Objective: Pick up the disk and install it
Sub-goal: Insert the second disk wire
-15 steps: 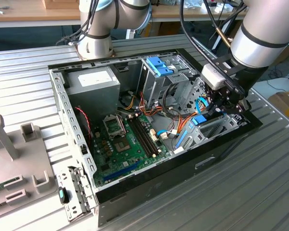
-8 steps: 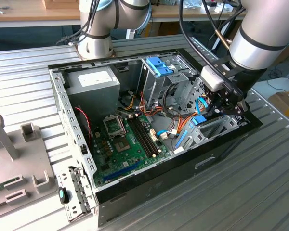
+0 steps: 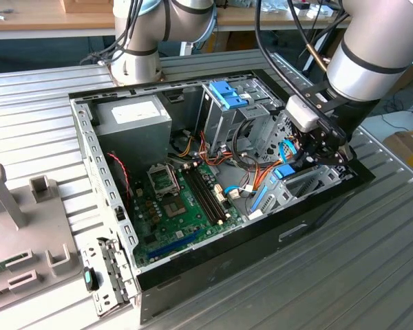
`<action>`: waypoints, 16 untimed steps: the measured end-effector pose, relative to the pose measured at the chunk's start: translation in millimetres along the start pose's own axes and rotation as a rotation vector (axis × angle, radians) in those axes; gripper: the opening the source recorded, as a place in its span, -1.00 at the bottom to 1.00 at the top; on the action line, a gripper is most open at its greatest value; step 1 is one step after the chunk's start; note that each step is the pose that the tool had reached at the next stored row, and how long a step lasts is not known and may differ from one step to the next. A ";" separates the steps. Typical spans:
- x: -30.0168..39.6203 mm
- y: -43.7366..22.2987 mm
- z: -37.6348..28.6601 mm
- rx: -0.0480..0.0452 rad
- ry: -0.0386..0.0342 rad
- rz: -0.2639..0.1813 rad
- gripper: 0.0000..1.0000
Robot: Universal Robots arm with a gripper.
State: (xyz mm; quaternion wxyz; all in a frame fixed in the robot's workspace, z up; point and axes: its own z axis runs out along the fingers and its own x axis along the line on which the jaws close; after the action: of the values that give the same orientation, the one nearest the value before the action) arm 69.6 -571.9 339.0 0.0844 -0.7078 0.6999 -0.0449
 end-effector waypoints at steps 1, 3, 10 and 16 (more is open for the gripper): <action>0.0 0.0 0.2 0.0000 -0.0003 0.000 -0.66; 0.0 0.0 0.2 0.0001 -0.0002 0.000 -0.53; -0.9 -2.9 -15.7 0.0000 0.0001 0.000 -0.53; -1.8 -6.3 -33.8 0.0000 -0.0002 0.001 -0.53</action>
State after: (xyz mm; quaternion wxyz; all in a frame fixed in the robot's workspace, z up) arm 69.6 -572.0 373.4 0.0845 -0.7075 0.7002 -0.0448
